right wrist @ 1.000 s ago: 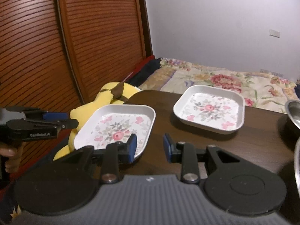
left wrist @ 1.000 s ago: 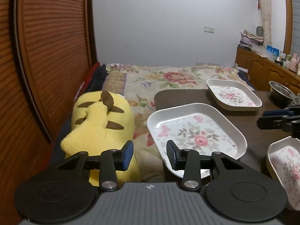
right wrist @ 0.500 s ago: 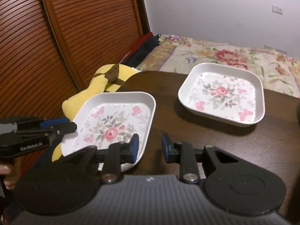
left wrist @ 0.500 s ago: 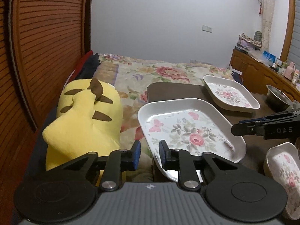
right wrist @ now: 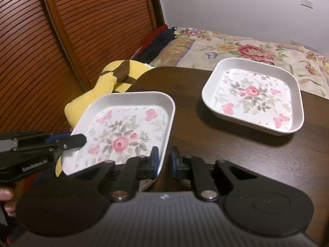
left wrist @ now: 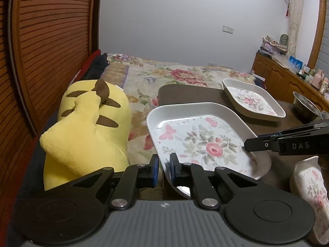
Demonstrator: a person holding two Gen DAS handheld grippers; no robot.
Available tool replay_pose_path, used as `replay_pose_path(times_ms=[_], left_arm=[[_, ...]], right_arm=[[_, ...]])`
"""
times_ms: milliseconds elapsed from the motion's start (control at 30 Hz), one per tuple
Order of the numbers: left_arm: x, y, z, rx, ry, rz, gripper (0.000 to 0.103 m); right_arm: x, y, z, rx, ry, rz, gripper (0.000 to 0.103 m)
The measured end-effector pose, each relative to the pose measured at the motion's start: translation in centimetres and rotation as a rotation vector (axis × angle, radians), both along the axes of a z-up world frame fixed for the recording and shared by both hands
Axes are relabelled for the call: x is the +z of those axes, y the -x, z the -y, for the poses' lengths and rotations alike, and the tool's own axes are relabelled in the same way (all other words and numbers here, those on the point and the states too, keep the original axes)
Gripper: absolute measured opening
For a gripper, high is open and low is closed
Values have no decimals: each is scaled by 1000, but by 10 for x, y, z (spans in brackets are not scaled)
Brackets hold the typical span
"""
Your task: Organize plates and bowls
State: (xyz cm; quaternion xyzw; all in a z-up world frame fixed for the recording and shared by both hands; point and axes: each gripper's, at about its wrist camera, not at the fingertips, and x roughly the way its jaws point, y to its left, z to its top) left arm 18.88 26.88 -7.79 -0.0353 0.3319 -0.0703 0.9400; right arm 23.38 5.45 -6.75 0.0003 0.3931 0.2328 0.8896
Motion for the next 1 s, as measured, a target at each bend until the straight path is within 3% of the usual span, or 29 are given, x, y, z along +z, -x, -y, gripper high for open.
replay_pose_path(times_ms=[300,433,733,1000], left_arm=[[7,8,0,6,12,2,11],[20,19,3,-14,46,30,11],[47,32,46,-74,34,80,11],[59,49,78,-147,21,93,11]], right_arm=[[1,3,3,21,-20,-17,9],[12,16,16,42,-55,22,9],[39,37,59,24,-79,72,9],[44,54,99,33,-75,71,9]])
